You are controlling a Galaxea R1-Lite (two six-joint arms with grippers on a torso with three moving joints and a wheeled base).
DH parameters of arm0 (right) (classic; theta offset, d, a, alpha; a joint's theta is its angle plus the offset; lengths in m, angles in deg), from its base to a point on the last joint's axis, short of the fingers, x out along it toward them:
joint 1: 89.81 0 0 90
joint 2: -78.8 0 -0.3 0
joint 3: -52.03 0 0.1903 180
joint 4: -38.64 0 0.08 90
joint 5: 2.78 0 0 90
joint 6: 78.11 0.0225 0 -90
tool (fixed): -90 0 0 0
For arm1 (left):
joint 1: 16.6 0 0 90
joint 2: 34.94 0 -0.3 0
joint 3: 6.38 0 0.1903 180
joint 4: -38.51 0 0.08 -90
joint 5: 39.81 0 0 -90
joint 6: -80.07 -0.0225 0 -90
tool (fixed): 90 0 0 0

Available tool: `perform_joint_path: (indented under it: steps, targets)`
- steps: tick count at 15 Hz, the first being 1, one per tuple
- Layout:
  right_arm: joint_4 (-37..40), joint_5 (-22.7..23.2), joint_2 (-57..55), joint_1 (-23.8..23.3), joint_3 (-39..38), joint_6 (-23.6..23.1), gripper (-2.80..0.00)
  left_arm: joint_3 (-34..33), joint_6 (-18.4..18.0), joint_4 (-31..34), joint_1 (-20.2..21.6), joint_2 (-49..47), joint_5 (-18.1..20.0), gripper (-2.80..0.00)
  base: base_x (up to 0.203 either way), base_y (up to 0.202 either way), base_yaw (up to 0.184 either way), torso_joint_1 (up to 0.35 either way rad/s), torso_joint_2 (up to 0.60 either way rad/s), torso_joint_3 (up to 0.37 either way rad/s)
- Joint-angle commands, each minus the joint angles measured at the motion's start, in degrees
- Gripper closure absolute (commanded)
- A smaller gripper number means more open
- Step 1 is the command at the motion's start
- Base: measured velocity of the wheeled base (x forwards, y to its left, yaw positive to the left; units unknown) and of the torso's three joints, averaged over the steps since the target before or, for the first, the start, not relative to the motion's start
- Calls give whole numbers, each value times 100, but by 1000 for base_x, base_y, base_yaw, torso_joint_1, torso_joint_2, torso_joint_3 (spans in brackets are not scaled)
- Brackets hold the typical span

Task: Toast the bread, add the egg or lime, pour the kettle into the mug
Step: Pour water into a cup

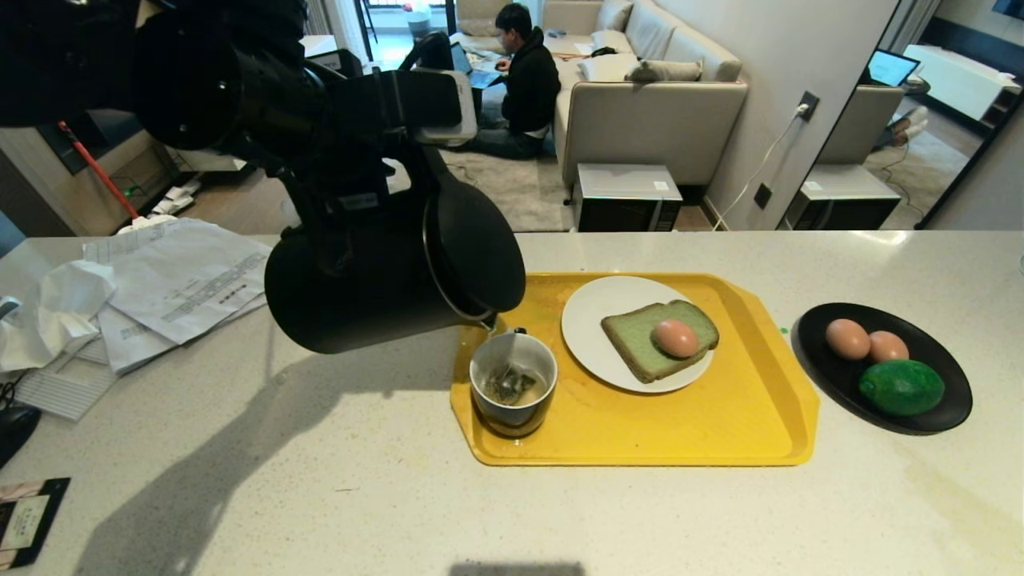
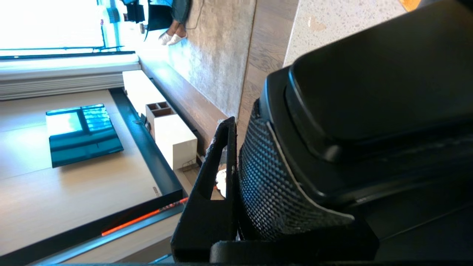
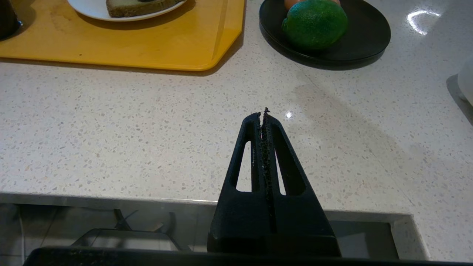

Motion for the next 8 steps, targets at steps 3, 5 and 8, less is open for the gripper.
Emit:
perform_joint_path:
  steps: [3, 5, 8]
  targets:
    - [-5, 2, -2, 4, -7, 4, 0, -1, -46, -143, -4, 18, -21, 0, 0, 0, 0, 0, 0, 0]
    - [-5, 2, -2, 4, -2, -1, 0, -1, -46, -164, -13, 9, -16, 0, 0, 0, 0, 0, 0, 0]
    - [-5, 2, -2, 4, -9, 5, 0, -1, -37, -169, -98, -8, -60, 0, 0, 0, 0, 0, 0, 0]
